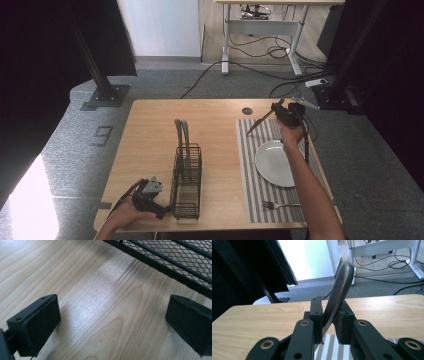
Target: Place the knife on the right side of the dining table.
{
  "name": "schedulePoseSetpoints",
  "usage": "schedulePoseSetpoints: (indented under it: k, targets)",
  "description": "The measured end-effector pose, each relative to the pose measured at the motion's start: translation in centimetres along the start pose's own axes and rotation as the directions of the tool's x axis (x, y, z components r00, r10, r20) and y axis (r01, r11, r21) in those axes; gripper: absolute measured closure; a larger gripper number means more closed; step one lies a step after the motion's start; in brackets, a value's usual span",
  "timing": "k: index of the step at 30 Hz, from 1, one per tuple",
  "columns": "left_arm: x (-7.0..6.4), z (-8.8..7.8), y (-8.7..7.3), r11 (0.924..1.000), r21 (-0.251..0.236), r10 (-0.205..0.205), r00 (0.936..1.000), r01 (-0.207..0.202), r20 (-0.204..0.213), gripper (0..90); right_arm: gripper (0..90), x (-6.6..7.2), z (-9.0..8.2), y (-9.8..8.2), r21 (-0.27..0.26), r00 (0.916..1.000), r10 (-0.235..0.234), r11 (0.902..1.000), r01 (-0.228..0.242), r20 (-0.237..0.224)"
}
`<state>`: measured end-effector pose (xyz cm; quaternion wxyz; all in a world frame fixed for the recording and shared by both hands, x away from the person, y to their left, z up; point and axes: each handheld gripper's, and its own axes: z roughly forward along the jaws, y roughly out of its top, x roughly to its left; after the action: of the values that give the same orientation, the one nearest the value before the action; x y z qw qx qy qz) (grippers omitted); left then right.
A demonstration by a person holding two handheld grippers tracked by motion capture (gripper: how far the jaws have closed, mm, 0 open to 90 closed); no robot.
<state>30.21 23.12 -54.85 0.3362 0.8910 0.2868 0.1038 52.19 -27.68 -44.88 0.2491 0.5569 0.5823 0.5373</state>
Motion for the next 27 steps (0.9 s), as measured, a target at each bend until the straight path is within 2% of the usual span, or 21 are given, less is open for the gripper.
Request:
schedulePoseSetpoints:
  k: [8, 15, 17, 23, 27]
  targets:
    - [0.0, 0.0, 0.0, 1.0000, 0.000, -0.001, 1.0000, 0.001, 0.000, 0.0, 75.2, -1.6, -0.3, -0.4, 0.023, 0.9995, 0.015, 0.9996, -0.016, 0.029]
    - [0.0, 0.0, 0.0, 1.0000, 0.000, -0.001, 1.0000, 0.001, 0.000, 0.0, 73.4, -2.5, -0.7, -1.2, 0.007, 0.9986, 0.031, 0.9995, -0.031, 0.042]
    - [0.0, 0.0, 0.0, 1.0000, 0.000, -0.001, 1.0000, 0.001, 0.000, 0.0, 72.4, -3.1, -0.9, -1.3, 0.028, 0.9975, 0.049, 0.9983, -0.050, 0.051]
    - [0.0, 0.0, 0.0, 1.0000, 0.000, -0.001, 1.0000, 0.001, 0.000, 0.0, 70.9, -3.7, -1.1, -1.8, 0.022, 0.9967, 0.058, 0.9980, -0.059, 0.056]
    - [0.0, 0.0, 0.0, 1.0000, 0.000, -0.001, 1.0000, 0.001, 0.000, 0.0, 68.7, -4.2, -1.1, -2.3, 0.028, 0.9949, 0.062, 0.9975, -0.065, 0.080]
